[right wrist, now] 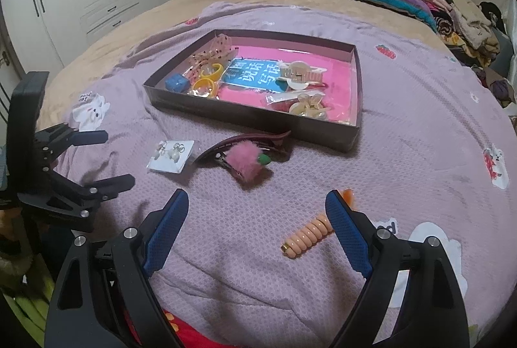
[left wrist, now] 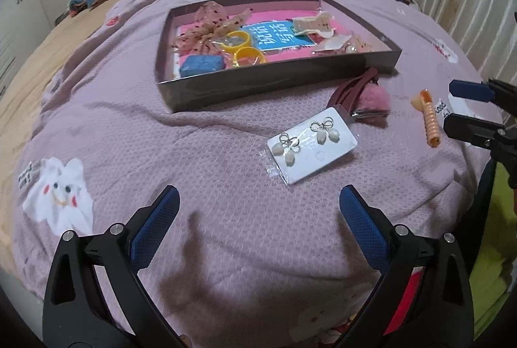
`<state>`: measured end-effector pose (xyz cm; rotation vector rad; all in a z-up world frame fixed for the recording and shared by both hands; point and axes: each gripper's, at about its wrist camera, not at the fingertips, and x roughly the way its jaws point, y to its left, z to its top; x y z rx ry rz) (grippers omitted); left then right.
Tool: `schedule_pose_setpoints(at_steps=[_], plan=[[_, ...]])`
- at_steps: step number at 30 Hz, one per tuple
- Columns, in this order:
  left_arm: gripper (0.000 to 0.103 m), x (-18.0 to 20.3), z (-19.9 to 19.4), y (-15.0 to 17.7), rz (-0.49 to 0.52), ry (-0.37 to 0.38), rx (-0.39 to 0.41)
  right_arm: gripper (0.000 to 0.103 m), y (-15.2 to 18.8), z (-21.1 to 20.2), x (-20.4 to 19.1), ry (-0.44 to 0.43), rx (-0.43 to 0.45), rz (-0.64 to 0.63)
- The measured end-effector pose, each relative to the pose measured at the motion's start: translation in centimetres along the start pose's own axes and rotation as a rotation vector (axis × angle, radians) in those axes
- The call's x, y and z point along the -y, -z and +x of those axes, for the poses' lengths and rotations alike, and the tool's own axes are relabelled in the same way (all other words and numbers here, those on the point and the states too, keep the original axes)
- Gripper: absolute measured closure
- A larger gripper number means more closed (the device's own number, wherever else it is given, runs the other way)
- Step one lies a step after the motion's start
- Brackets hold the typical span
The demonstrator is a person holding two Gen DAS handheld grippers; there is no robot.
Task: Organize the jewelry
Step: 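Grasp the bow-earring card with the left tool while the right tool grasps the pink pompom clip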
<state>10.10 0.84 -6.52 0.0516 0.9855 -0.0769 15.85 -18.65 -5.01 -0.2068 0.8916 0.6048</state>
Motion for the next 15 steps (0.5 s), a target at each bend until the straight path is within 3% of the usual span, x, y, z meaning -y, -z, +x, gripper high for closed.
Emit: schedule_pose_setpoints(at_steps=[15], plan=[[0.015,2.8,3.2,-2.3,0.274,0.011,0.033,0.020,-1.1,3.3,1.2,-0.029,-0.081,-0.008]])
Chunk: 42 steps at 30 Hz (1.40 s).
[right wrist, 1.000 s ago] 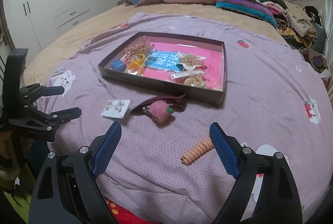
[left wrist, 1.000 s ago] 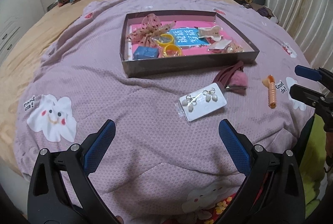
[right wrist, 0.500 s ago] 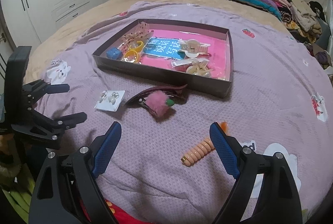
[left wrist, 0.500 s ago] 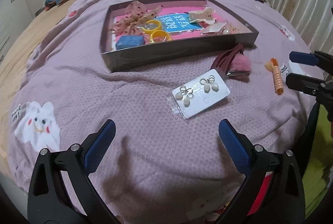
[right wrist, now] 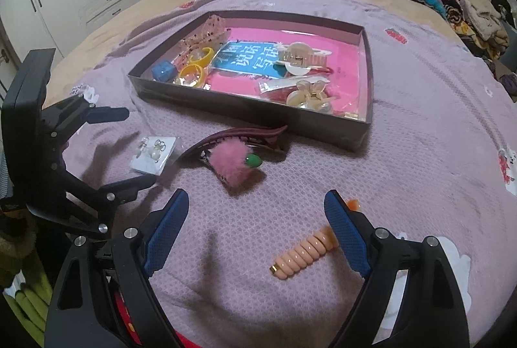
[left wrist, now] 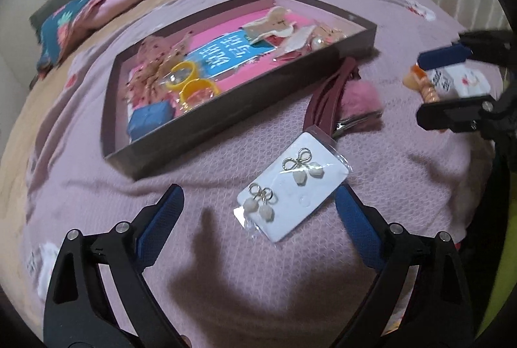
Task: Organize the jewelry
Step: 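Grasp the bow-earring card with the left tool while the right tool grasps the pink pompom clip, then place the earring card in the box with the left tool while the right tool drops the pompom clip there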
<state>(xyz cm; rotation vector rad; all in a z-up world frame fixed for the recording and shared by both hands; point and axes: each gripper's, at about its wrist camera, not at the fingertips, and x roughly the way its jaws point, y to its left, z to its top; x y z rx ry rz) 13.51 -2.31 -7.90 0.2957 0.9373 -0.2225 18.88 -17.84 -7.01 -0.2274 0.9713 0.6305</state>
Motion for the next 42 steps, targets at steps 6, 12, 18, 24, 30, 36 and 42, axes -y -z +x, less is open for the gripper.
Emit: schedule_pose_setpoints(at_steps=[6,12,18,24,30,36,42], plan=[[0.036,-0.2,0.5,-0.5,-0.011,0.063,0.000,0.031,-0.7,1.7,-0.4,-0.030,-0.032,-0.023],[0.052,-0.8,1.2,-0.5,-0.052,0.122,-0.024,0.044,-1.7,3.3,-0.8,-0.067,-0.053,-0.045],[0.054,-1.1,1.0,-0.3,-0.081,0.124,-0.032,0.055,-2.2,4.6,-1.6,-0.065,-0.075,-0.082],[0.055,-2.5,0.1,0.3,-0.156,0.110,-0.037,0.066,-2.1,4.6,-2.0,-0.078,-0.057,-0.100],[0.055,-3.5,-1.4,0.6,-0.201,0.074,-0.014,0.069,-1.4,3.6,-2.3,-0.087,-0.028,-0.083],[0.055,-3.8,-2.5,0.5,-0.220,0.070,0.005,0.072,0.0,2.0,-1.9,-0.093,-0.006,-0.045],[0.055,-3.7,-3.2,0.1,-0.229,0.073,0.018,0.093,1.0,0.4,-0.2,-0.069,0.011,0.005]])
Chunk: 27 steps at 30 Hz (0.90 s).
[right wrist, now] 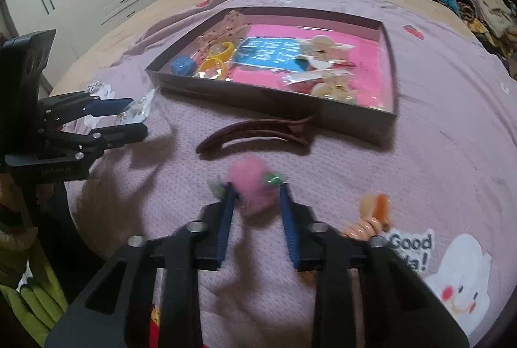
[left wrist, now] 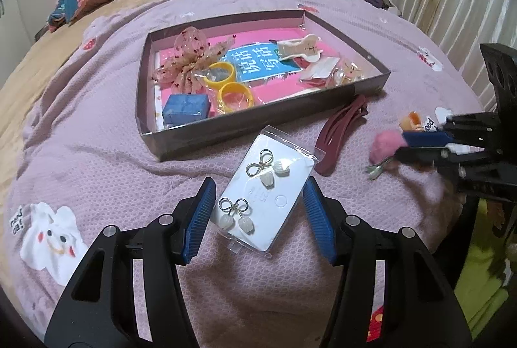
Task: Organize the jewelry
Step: 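Place the earring card in the box with the left tool while the right tool drops the pompom clip there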
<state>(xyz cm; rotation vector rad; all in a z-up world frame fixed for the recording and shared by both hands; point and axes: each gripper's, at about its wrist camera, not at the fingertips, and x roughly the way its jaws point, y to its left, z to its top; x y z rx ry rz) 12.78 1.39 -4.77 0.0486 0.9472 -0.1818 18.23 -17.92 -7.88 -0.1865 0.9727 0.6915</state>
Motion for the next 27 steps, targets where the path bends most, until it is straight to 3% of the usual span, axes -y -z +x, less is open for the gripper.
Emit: schedule_pose_setpoints(at_steps=[3,5,6,7,14,15,16,21,27], plan=[[0.055,0.1,-0.1,-0.2,-0.003,0.005,0.001,0.092,0.4,0.4,0.9,-0.011,-0.025,0.026],[0.055,0.2,-0.1,-0.2,-0.002,0.006,0.001,0.077,0.7,0.3,1.4,-0.011,-0.022,0.052],[0.055,0.2,-0.1,-0.2,-0.001,0.006,0.002,0.057,0.7,0.2,1.5,-0.016,-0.014,0.067],[0.055,0.3,-0.2,-0.3,-0.001,0.006,0.002,0.044,0.7,0.2,1.7,-0.016,-0.004,0.078],[0.055,0.5,-0.1,-1.1,-0.003,0.010,0.009,0.045,-0.6,1.9,1.7,-0.059,-0.041,0.108],[0.055,0.6,-0.1,-1.3,-0.002,0.011,0.012,0.051,-0.7,2.3,1.7,-0.052,-0.053,0.109],[0.055,0.6,-0.2,-1.5,0.000,0.010,0.014,0.068,-0.7,2.8,1.6,-0.048,-0.066,0.104],[0.055,0.8,-0.6,-2.8,0.005,0.008,0.033,0.068,-0.9,2.3,0.7,-0.039,-0.051,0.063],[0.055,0.8,-0.7,-4.7,-0.007,0.003,0.046,0.069,-2.6,-1.3,0.4,-0.038,0.048,0.045]])
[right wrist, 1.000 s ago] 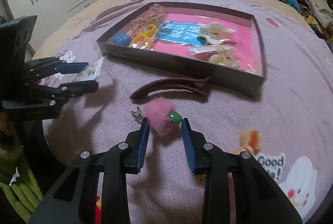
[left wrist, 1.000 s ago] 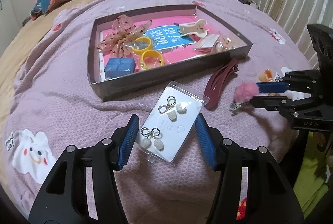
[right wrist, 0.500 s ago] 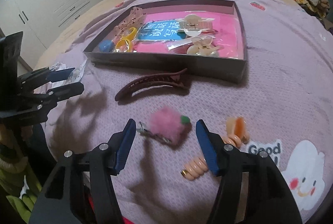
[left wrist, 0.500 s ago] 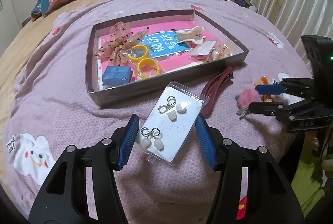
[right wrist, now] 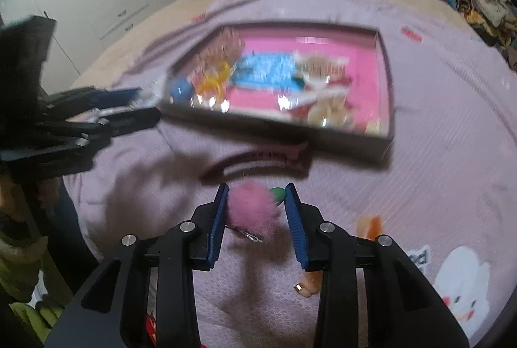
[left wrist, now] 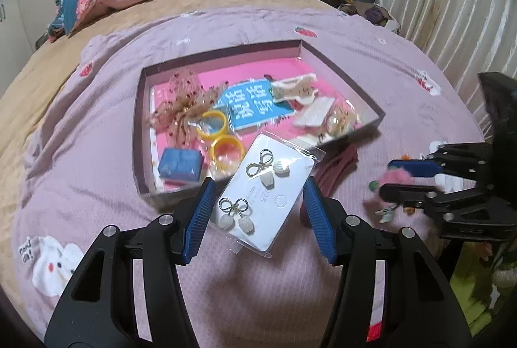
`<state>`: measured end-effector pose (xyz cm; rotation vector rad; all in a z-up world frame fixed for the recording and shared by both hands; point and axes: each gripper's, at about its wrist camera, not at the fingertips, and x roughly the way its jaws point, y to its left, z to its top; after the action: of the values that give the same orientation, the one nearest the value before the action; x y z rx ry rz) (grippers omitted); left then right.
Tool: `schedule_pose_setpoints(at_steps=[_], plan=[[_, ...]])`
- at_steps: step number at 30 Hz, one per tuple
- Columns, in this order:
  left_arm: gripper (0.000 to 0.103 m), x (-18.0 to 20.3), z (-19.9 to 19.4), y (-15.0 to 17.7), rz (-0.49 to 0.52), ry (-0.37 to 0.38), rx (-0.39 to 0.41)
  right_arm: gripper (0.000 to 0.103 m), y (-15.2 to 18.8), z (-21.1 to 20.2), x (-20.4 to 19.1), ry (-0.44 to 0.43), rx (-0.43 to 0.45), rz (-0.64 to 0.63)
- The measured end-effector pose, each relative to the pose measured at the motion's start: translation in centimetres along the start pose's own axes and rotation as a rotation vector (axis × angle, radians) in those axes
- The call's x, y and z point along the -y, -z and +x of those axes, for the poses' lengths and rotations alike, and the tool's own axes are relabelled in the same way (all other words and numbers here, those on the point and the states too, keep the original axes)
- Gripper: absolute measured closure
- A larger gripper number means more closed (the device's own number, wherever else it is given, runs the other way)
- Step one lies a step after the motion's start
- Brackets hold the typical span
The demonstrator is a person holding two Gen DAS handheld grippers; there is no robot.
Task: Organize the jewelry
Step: 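Place the earring card in the box with the left tool while the right tool drops the pompom clip there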
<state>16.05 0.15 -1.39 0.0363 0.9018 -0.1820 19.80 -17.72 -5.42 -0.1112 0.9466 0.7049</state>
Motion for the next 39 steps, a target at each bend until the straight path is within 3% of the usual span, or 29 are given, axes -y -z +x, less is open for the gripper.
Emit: schedule_pose_setpoints(at_steps=[9,21,28,39], plan=[[0.055,0.0,0.1,-2.6,-0.015,0.000,0.016,0.069,-3.7,-3.6,1.2,0.039,0.123,0.000],[0.055,0.4,1.5,-5.2,-0.013,0.020,0.023,0.069,-7.4,-5.4,4.0,0.106,0.213,0.018],[0.055,0.4,3.3,-6.0,-0.021,0.028,0.007,0.069,-8.6,-4.0,5.7,0.120,0.199,0.036],[0.055,-0.7,7.4,-5.7,-0.042,0.026,-0.061,0.069,-8.0,2.1,6.8,0.123,0.069,0.049]])
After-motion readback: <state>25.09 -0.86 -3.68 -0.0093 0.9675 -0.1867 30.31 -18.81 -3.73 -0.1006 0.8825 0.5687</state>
